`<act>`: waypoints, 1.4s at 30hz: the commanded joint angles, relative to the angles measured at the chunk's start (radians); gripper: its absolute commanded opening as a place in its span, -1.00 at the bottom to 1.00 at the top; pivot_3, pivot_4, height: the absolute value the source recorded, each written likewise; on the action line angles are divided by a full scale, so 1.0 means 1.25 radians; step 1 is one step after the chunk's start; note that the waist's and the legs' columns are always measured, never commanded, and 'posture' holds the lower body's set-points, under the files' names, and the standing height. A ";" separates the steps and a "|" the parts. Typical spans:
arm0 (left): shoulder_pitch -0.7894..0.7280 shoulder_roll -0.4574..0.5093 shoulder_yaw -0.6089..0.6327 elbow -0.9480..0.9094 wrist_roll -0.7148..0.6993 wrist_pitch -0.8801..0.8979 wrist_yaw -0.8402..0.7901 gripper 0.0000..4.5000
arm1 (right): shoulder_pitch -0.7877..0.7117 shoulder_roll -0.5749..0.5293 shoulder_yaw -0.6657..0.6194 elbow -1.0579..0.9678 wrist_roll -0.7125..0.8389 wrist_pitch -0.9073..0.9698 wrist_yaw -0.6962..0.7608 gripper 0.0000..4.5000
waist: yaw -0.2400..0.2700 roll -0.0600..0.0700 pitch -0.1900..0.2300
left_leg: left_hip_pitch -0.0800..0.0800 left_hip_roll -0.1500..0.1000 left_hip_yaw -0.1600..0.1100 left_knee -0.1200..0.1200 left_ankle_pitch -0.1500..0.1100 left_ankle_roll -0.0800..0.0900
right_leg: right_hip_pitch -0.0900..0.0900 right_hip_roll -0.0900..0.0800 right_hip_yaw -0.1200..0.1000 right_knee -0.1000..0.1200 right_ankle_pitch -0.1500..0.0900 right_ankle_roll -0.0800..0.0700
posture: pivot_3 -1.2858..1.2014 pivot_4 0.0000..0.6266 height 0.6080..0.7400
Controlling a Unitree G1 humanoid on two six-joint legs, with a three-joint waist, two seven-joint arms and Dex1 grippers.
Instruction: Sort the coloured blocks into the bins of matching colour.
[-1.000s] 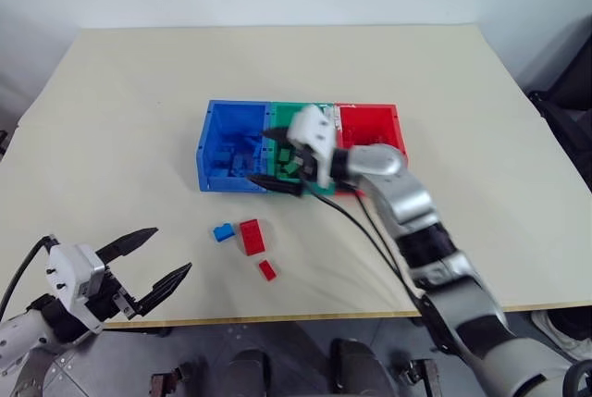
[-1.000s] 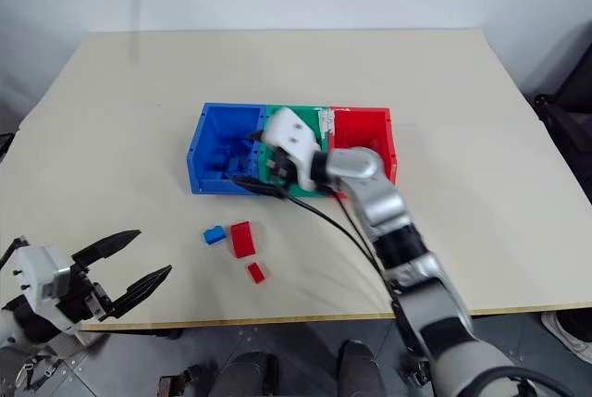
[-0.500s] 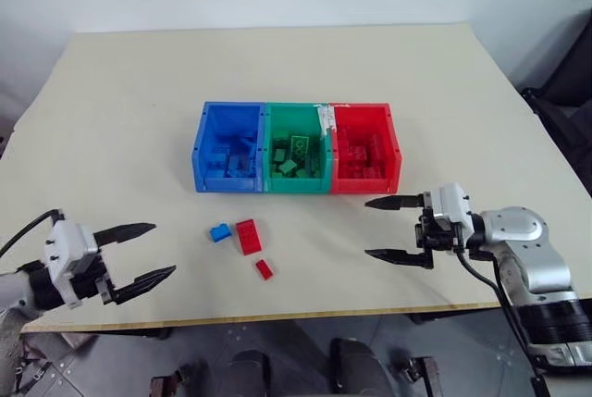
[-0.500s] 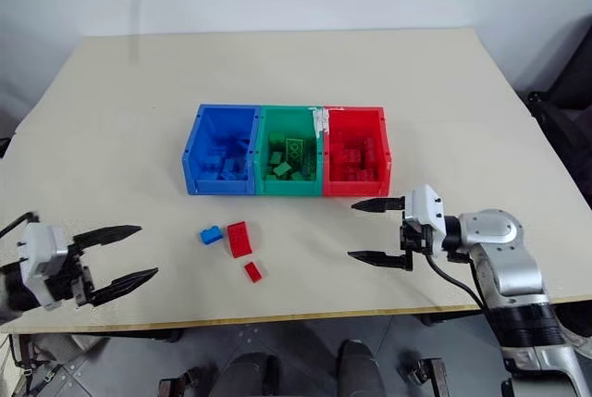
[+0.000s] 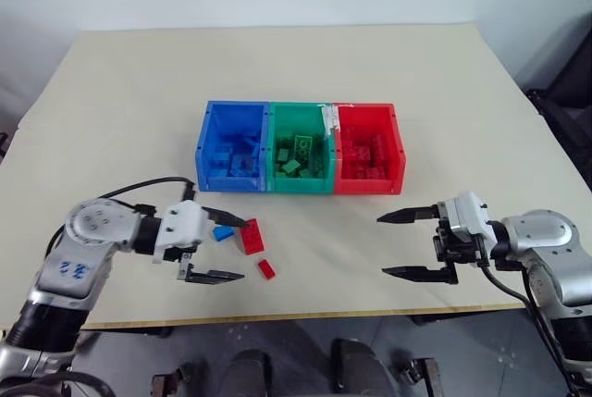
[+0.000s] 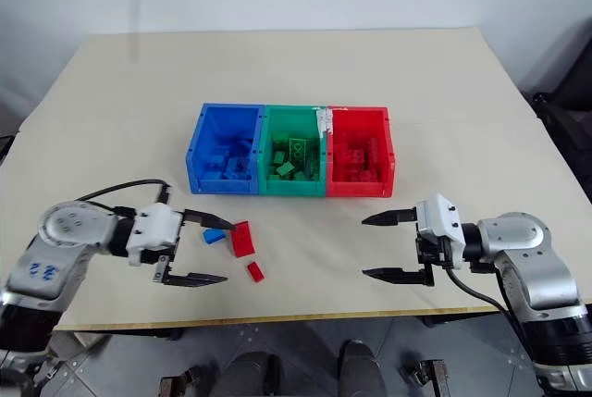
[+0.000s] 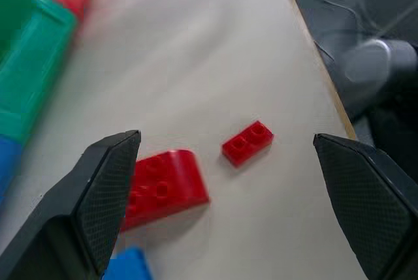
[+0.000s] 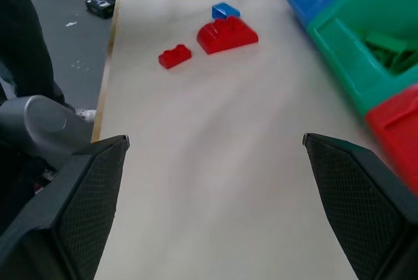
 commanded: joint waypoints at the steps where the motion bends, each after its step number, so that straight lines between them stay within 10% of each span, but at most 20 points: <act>1: -0.170 -0.028 -0.196 0.013 0.119 0.064 -0.074 1.00 | 0.016 -0.014 -0.033 -0.040 0.010 0.006 -0.026 0.98 | 0.016 0.000 0.001 | -0.002 0.000 0.000 0.003 0.000 0.000 | 0.000 0.001 -0.001 0.000 0.000 0.000 | 0.03 -0.52 1.00; 9: -0.250 -0.091 -0.312 0.104 0.236 -0.003 -0.076 1.00 | 0.069 -0.005 -0.049 -0.091 0.009 0.003 -0.088 0.98 | 0.018 -0.001 0.001 | -0.002 -0.001 0.000 0.009 -0.002 0.003 | 0.001 0.000 0.001 0.003 0.001 0.001 | 0.03 -0.52 1.00; 24: -0.262 -0.134 -0.321 0.130 0.253 0.003 -0.073 -0.80 | 0.137 0.005 -0.064 -0.084 -0.007 -0.068 -0.126 1.00 | 0.017 -0.001 0.001 | -0.002 -0.001 0.000 0.010 -0.002 0.003 | 0.002 0.000 0.001 0.003 0.001 0.002 | 0.03 -0.52 1.00; 35: -0.404 -0.337 -0.152 0.179 0.079 0.128 0.072 -0.80 | 0.166 0.079 -0.136 -0.106 0.040 -0.031 -0.265 1.00 | 0.035 -0.003 0.002 | -0.003 -0.001 -0.002 0.011 -0.002 0.003 | 0.002 0.000 0.001 0.003 0.001 0.002 | 0.03 -0.52 1.00; 42: -0.714 -0.534 -0.087 0.653 0.178 -0.083 0.356 -0.80 | 0.166 0.189 -0.222 -0.112 0.041 -0.020 -0.474 1.00 | 0.038 -0.005 0.003 | -0.003 -0.003 -0.001 0.012 -0.001 0.003 | 0.002 0.000 0.001 0.002 0.002 0.005 | 0.03 -0.52 1.00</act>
